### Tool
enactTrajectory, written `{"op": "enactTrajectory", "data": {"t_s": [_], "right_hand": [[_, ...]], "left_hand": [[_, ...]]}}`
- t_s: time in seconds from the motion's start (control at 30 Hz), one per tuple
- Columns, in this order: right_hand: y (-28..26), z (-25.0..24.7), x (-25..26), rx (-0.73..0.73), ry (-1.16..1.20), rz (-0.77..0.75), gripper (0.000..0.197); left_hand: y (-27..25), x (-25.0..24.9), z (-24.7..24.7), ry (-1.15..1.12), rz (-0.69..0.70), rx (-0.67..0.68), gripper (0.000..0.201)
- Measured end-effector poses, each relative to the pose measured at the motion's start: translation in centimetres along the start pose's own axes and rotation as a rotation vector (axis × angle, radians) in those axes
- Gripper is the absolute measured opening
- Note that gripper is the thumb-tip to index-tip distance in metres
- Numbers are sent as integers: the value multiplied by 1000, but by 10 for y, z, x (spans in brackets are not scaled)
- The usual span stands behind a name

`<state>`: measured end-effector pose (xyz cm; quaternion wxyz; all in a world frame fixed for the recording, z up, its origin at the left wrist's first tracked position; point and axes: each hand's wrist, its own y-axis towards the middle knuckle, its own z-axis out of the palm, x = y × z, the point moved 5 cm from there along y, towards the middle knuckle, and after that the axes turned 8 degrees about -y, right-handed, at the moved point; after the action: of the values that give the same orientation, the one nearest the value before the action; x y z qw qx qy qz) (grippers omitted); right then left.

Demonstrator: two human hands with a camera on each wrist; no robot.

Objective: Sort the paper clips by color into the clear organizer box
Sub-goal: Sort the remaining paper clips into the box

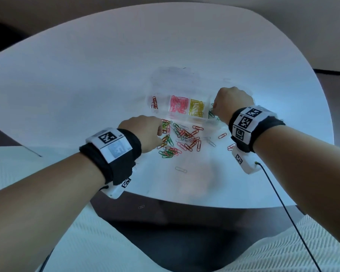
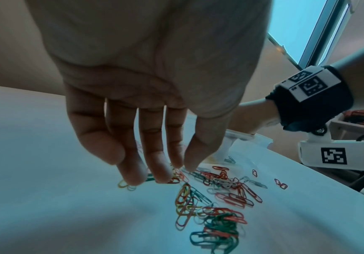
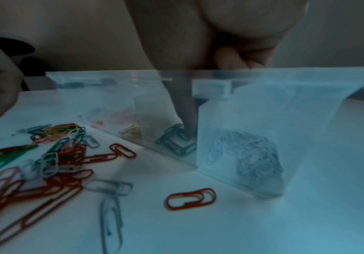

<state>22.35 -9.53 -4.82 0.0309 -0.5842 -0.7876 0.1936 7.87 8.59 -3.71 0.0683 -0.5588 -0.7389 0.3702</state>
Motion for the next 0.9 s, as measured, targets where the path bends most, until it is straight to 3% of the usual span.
{"op": "enactTrajectory", "data": {"t_s": [0.23, 0.5, 0.63, 0.77, 0.9], "right_hand": [[-8, -3, -1, 14, 35, -5, 12], [-31, -36, -8, -115, 387, 65, 8], [-38, -41, 6, -179, 553, 38, 6], [-48, -39, 9, -185, 547, -11, 24], [-82, -41, 22, -266, 599, -116, 16]], "left_hand": [[3, -6, -8, -3, 30, -28, 13], [7, -8, -23, 42, 49, -73, 17], [10, -11, -19, 41, 71, -62, 17], [9, -13, -7, 56, 95, -38, 18], [11, -14, 4, 87, 116, -6, 18]]}}
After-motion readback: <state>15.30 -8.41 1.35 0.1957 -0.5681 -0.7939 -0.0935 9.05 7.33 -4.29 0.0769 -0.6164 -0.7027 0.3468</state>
